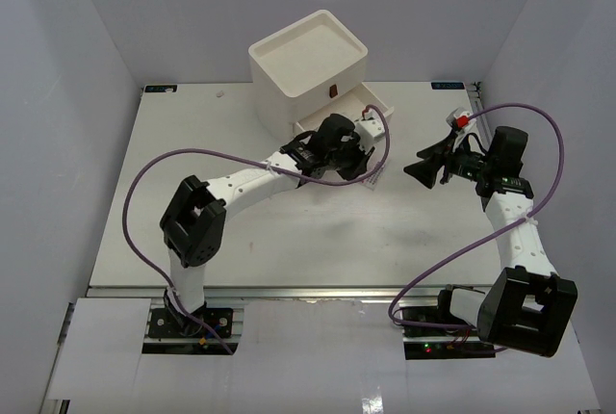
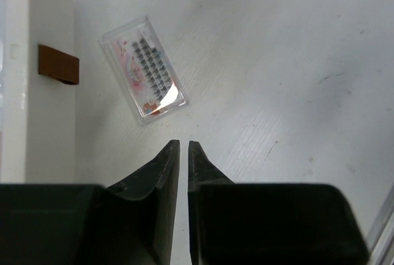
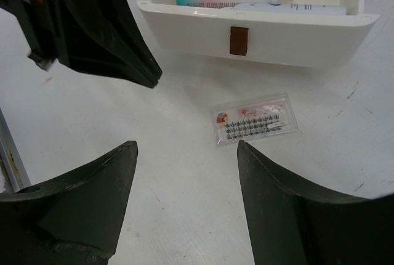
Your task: Organize the makeup
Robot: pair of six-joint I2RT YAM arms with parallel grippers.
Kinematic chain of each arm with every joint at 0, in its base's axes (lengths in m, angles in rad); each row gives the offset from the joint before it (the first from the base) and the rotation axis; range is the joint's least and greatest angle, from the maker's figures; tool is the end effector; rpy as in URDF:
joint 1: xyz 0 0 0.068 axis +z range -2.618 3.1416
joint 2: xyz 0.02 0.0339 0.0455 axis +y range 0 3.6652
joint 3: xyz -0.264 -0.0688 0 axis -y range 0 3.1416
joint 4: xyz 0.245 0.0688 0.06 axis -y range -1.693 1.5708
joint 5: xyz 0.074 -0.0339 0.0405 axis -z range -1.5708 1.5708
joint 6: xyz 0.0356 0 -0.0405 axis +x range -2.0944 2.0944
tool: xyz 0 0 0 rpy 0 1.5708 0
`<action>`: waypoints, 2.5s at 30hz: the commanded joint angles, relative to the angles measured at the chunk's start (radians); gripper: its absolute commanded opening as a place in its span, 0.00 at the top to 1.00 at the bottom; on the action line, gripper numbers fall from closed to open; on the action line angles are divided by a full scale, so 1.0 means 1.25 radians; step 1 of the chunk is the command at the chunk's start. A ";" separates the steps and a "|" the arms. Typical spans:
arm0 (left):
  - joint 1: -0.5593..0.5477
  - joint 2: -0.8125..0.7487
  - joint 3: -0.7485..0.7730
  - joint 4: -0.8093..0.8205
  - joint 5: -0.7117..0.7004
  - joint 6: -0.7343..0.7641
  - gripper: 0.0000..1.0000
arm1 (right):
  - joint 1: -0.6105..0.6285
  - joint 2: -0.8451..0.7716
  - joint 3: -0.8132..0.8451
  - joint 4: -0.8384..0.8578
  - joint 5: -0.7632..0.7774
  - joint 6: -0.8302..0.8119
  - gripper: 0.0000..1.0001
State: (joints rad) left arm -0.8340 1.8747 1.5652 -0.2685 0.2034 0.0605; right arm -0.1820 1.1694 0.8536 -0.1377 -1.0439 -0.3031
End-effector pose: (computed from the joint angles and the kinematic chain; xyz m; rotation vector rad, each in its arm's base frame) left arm 0.2915 -0.3321 0.2884 1.0648 1.9377 -0.6597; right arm 0.2524 -0.0152 0.2972 -0.7304 1.7006 0.7110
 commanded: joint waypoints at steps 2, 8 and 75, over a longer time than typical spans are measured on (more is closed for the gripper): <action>-0.014 0.085 0.059 0.014 -0.206 0.029 0.74 | -0.015 0.001 -0.010 0.028 -0.002 0.000 0.28; -0.014 0.234 0.206 0.019 -0.339 0.100 0.67 | -0.020 0.003 -0.012 0.029 -0.002 0.002 0.28; 0.117 0.306 0.399 0.051 -0.404 0.127 0.34 | -0.037 0.017 -0.012 0.029 -0.021 0.008 0.29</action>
State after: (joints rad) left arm -0.7561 2.2974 2.0101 -0.2772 -0.2097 0.2074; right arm -0.2226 1.1866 0.8524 -0.1284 -1.0471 -0.2956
